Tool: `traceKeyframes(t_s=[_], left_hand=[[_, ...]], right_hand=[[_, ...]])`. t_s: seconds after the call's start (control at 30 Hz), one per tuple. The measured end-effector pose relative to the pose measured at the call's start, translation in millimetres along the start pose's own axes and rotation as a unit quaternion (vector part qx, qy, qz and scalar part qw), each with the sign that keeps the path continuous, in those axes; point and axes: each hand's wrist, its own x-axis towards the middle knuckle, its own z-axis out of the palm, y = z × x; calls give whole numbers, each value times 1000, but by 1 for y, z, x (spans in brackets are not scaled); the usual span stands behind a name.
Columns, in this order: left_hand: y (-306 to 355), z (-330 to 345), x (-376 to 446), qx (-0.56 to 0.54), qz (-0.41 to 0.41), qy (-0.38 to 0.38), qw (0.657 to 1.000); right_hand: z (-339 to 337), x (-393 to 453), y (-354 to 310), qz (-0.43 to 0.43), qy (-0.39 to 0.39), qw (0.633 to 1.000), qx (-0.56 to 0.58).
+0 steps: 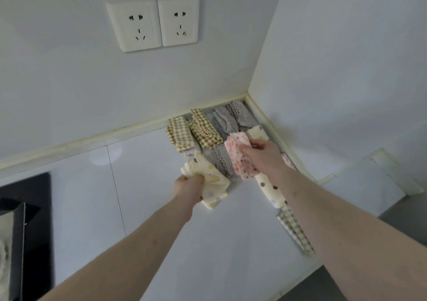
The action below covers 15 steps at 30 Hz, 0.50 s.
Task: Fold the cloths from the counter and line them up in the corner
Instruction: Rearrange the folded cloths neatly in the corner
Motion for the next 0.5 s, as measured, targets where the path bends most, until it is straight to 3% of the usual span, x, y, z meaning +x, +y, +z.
traceKeyframes(t_s=[0.13, 0.37, 0.5], left_hand=[[0, -1, 10, 74, 19, 38, 996], [21, -13, 22, 146, 72, 45, 986], [25, -19, 13, 123, 73, 93, 985]], right_hand=[[31, 23, -8, -14, -9, 1000, -18], [57, 29, 13, -51, -56, 980, -183], [47, 25, 15, -72, -29, 988, -136]])
